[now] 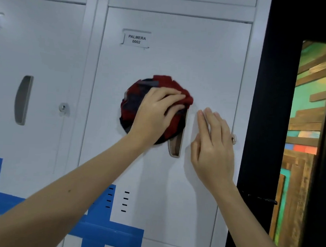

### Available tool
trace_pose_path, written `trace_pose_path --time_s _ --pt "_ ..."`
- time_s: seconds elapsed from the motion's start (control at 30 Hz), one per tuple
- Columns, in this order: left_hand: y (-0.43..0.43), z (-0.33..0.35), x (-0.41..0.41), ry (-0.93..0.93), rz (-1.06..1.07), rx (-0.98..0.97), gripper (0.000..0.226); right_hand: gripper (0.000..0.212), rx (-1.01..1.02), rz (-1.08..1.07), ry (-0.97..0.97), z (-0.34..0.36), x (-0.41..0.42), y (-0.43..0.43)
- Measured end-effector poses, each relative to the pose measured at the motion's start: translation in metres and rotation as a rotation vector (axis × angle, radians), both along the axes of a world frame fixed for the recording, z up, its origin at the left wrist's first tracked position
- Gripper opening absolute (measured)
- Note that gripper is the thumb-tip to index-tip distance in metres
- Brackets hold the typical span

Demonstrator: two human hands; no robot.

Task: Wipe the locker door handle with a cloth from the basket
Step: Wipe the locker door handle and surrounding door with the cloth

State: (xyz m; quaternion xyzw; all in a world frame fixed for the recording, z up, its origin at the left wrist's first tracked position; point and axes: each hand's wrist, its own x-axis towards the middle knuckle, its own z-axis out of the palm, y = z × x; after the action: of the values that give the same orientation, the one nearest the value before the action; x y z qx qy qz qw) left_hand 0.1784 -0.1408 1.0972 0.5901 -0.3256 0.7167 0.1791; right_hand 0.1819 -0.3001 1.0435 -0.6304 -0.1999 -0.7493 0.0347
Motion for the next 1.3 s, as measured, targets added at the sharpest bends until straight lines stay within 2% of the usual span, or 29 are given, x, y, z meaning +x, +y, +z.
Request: trace_pose_path --time_s 0.17,0.27,0.37,0.43,0.53,0.77,1.0,1.2,1.3 --pt "0.012 0.021 -0.003 0.018 0.100 0.269 0.023 0.045 -0.011 -0.007 0.015 0.001 0.001 -0.001" --pt "0.009 0.017 -0.010 0.063 0.115 0.159 0.026 0.044 -0.013 0.008 0.019 0.000 0.001 -0.001" --pt "0.000 -0.005 -0.013 0.165 0.016 -0.061 0.021 0.044 -0.011 0.022 0.013 0.000 0.001 -0.002" --pt "0.001 -0.022 -0.013 0.211 -0.033 -0.117 0.021 0.044 -0.006 0.016 0.006 0.001 0.000 -0.001" --pt "0.003 -0.028 -0.012 0.197 -0.027 -0.104 0.025 0.044 -0.006 0.002 -0.002 0.001 0.000 -0.001" --pt "-0.012 0.006 -0.014 0.136 0.049 -0.057 0.026 0.045 -0.012 0.001 0.002 0.000 0.000 -0.001" --pt "-0.008 -0.037 -0.014 0.194 -0.009 -0.221 0.025 0.044 -0.013 0.019 -0.002 0.000 0.000 -0.002" --pt "-0.016 0.004 -0.020 0.185 0.039 -0.162 0.016 0.044 -0.012 0.008 0.002 0.000 0.000 -0.002" --pt "-0.012 -0.008 -0.016 0.171 0.054 -0.181 0.017 0.044 -0.015 0.021 0.002 0.001 -0.001 -0.002"
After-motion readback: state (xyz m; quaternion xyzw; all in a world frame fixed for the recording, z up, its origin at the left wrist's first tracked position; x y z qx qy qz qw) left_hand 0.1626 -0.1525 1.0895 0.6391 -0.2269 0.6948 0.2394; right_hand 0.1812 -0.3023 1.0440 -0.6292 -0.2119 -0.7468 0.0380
